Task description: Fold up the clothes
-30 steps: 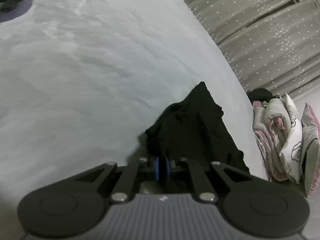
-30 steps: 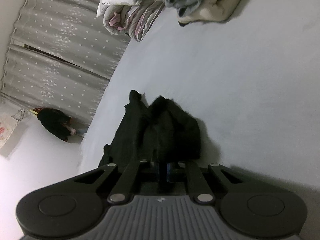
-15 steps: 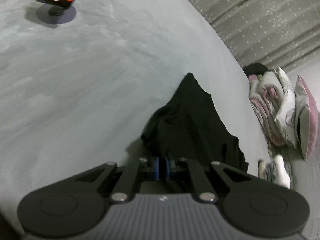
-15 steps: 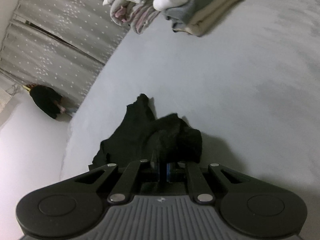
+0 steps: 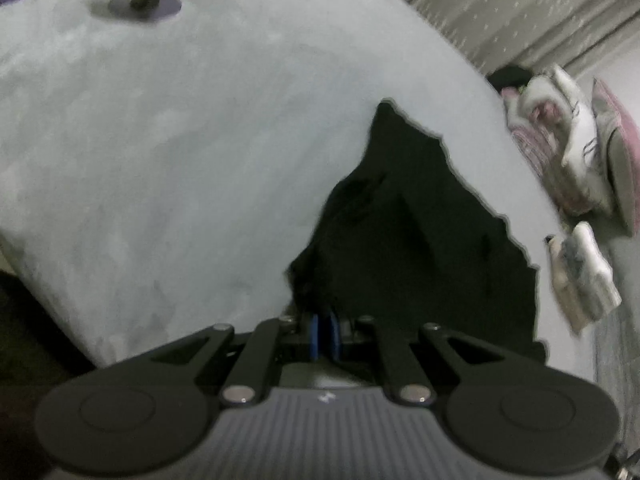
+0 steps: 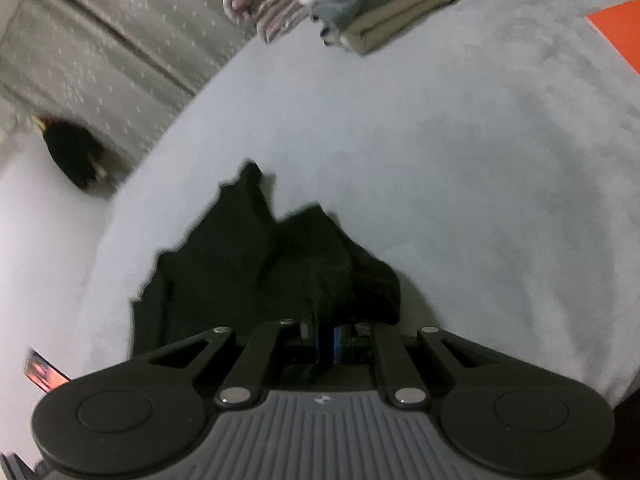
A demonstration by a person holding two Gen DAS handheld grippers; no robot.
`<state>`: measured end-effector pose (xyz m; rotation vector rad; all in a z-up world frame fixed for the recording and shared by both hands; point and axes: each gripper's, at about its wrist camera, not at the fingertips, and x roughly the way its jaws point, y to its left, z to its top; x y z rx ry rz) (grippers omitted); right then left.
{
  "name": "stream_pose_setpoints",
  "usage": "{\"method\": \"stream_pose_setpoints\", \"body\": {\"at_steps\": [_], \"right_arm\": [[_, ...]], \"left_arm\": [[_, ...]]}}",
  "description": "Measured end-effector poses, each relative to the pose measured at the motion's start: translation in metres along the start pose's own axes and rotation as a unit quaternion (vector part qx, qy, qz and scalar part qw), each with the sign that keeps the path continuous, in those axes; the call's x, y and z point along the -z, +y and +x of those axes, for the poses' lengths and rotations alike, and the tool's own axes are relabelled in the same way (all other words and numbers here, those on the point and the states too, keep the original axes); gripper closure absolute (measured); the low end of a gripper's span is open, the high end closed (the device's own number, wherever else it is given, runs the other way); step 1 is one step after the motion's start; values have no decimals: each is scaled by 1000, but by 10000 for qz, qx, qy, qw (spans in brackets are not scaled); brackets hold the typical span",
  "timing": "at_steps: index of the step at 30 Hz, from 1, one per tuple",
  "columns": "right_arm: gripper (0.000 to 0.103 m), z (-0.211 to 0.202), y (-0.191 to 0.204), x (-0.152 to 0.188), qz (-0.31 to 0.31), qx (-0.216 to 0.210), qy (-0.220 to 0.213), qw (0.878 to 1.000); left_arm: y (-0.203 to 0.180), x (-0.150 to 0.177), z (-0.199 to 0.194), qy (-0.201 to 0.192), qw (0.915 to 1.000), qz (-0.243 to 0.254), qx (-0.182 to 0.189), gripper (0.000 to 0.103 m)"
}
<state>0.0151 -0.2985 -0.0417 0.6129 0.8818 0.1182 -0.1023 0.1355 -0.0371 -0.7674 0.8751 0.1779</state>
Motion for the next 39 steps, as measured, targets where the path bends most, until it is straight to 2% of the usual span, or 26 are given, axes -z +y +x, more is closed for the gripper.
{"method": "stream_pose_setpoints", "body": {"at_steps": [3, 5, 7, 8, 10, 12, 14, 16, 18, 19, 20, 22, 24, 27, 29, 30, 32, 35, 36, 37, 38, 39], "right_arm": [[91, 4, 2, 2, -416, 69, 22, 9991], [83, 3, 7, -3, -629, 86, 18, 9980], [62, -1, 13, -11, -840, 147, -138, 9963], [59, -2, 17, -15, -974, 179, -234, 9948], [56, -4, 27, -20, -1353, 241, -414, 9896], [56, -1, 38, -25, -1732, 246, -468, 9835], [56, 6, 48, -29, -2069, 133, -449, 9772], [56, 13, 57, -32, -2467, -72, -429, 9681], [56, 19, 65, -32, -2978, -291, -532, 9527], [56, 20, 67, -30, -3194, -380, -579, 9451], [56, 22, 67, -28, -3366, -467, -610, 9385], [56, 27, 61, -26, -3503, -664, -606, 9323], [56, 35, 56, -25, -3480, -569, -526, 9343], [56, 44, 55, -25, -3617, -385, -493, 9302], [56, 49, 53, -24, -3640, -356, -512, 9293], [56, 51, 52, -23, -3638, -330, -523, 9294], [56, 54, 51, -22, -3629, -252, -562, 9298], [56, 56, 52, -20, -3707, -233, -580, 9267], [59, 58, 52, -19, -3705, -251, -556, 9268], [80, 60, 51, -18, -3673, -301, -513, 9282], [88, 60, 51, -17, -3631, -387, -464, 9298], [90, 59, 51, -16, -3620, -427, -476, 9300]], "left_arm": [[2, -1, -1, -58, 9992, 349, 176, 90], [0, -6, -4, -66, 9981, 557, 252, 81], [-4, -13, -6, -131, 9966, 799, 169, 75], [-8, -18, -7, -220, 9953, 940, 116, 66], [-18, -27, -10, -492, 9907, 1270, -49, 56], [-29, -38, -10, -697, 9837, 1649, -143, 56], [-37, -48, -6, -724, 9769, 2011, 19, 56], [-44, -54, 0, -856, 9621, 2569, 325, 57], [-46, -53, 5, -1157, 9454, 3015, 436, 59], [-44, -52, 8, -1207, 9415, 3107, 502, 59], [-39, -52, 11, -1214, 9401, 3125, 623, 59], [-27, -52, 20, -1047, 9475, 2894, 867, 60], [-24, -51, 29, -873, 9518, 2808, 868, 65], [-25, -46, 35, -940, 9442, 3034, 869, 68], [-23, -44, 36, -971, 9422, 3082, 889, 74], [-23, -43, 36, -1001, 9416, 3086, 898, 77], [-23, -43, 36, -1048, 9421, 3043, 939, 90], [-23, -42, 39, -1080, 9440, 2963, 973, 95], [-22, -41, 38, -1119, 9432, 2976, 961, 96], [-22, -40, 37, -1171, 9420, 2992, 967, 96], [-22, -38, 35, -1244, 9411, 2985, 989, 96], [-21, -37, 32, -1330, 9407, 2950, 1020, 97]]}}
